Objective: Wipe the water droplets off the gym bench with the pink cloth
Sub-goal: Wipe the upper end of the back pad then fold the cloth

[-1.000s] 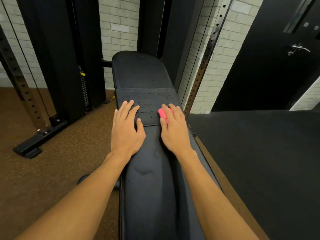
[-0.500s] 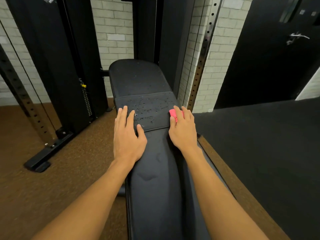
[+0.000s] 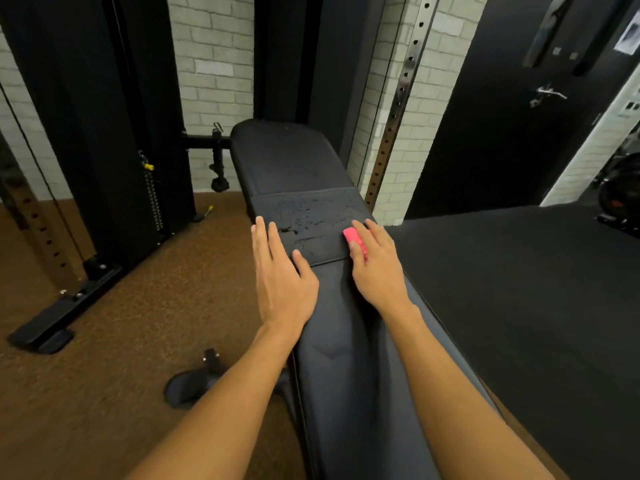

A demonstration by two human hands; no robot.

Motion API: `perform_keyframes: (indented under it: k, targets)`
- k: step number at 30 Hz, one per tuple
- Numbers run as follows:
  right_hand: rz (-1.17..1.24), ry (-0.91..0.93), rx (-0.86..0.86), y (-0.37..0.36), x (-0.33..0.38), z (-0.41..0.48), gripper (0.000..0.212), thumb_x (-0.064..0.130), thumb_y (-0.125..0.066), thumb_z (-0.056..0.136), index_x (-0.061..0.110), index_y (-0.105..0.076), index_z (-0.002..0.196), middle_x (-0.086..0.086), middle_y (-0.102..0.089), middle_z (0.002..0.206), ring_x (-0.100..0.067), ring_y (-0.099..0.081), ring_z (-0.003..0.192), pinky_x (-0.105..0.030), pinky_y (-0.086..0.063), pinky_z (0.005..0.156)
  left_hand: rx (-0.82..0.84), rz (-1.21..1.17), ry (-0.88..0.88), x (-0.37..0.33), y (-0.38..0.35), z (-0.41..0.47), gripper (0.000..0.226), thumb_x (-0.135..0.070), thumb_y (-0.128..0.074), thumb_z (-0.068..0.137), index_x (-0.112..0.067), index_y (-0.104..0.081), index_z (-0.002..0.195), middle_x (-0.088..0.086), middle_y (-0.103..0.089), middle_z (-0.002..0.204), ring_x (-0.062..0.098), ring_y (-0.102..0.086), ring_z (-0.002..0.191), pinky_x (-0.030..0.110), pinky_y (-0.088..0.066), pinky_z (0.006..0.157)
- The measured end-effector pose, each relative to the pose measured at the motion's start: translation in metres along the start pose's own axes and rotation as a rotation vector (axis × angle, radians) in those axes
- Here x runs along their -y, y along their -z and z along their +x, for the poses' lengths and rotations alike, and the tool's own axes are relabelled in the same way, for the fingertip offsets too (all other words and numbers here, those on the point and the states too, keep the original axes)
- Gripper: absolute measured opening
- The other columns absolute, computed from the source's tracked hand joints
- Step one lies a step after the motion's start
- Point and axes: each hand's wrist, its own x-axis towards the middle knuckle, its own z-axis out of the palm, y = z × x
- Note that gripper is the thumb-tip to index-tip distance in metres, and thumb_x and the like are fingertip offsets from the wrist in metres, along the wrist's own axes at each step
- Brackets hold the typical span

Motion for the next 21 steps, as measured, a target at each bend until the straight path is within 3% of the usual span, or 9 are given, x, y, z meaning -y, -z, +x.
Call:
perform_keyframes:
  k: [3, 8, 12, 15, 21]
  targets:
    - [0.001, 0.020, 0.023, -0.011, 0.025, 0.009, 0.048, 0.032, -0.038, 0.116, 0.023, -0.043, 0.163, -0.006, -0.034, 0.172, -0.028, -0.020, 0.163, -0.043, -0.018, 0.134, 0.005, -0.034, 0.033, 0.002, 0.000, 0.001, 0.065, -0.021, -0.044, 0.111, -0.007, -0.019, 0.169, 0.000, -0.002, 0.180, 0.015, 0.001, 0.165, 0.042, -0.017, 0.134]
    - [-0.023, 0.220, 0.116, -0.004, 0.014, -0.011, 0.047, 0.039, -0.040, 0.116, 0.031, -0.043, 0.163, 0.007, -0.035, 0.172, -0.014, -0.019, 0.163, -0.028, -0.019, 0.128, 0.021, 0.029, 0.017, 0.003, 0.000, 0.002, 0.064, -0.025, -0.042, 0.111, -0.011, -0.020, 0.169, -0.001, 0.001, 0.180, 0.017, 0.001, 0.166, 0.043, -0.021, 0.133]
    - [-0.045, 0.057, 0.014, -0.003, -0.006, 0.004, 0.050, 0.040, -0.035, 0.115, 0.026, -0.045, 0.162, 0.002, -0.038, 0.171, -0.021, -0.023, 0.162, -0.044, -0.026, 0.132, 0.042, 0.137, -0.021, 0.002, -0.002, 0.005, 0.063, -0.031, -0.042, 0.111, -0.012, -0.024, 0.169, 0.003, 0.001, 0.180, 0.023, 0.003, 0.166, 0.045, -0.023, 0.132]
    - [-0.013, -0.011, -0.009, -0.013, 0.016, 0.019, 0.048, 0.032, -0.038, 0.116, 0.020, -0.043, 0.162, -0.006, -0.037, 0.170, -0.028, -0.022, 0.162, -0.048, -0.024, 0.132, 0.052, 0.151, -0.026, 0.002, -0.002, 0.006, 0.063, -0.032, -0.042, 0.111, -0.013, -0.024, 0.169, 0.004, 0.002, 0.180, 0.023, 0.005, 0.166, 0.047, -0.023, 0.132]
    - [-0.002, 0.257, 0.096, -0.007, 0.014, -0.008, 0.047, 0.037, -0.042, 0.116, 0.029, -0.045, 0.162, 0.005, -0.039, 0.169, -0.017, -0.021, 0.163, -0.030, -0.021, 0.128, 0.091, 0.192, -0.018, -0.002, 0.002, 0.007, 0.065, -0.032, -0.042, 0.110, -0.013, -0.021, 0.169, 0.004, 0.005, 0.179, 0.025, 0.007, 0.166, 0.046, -0.023, 0.132]
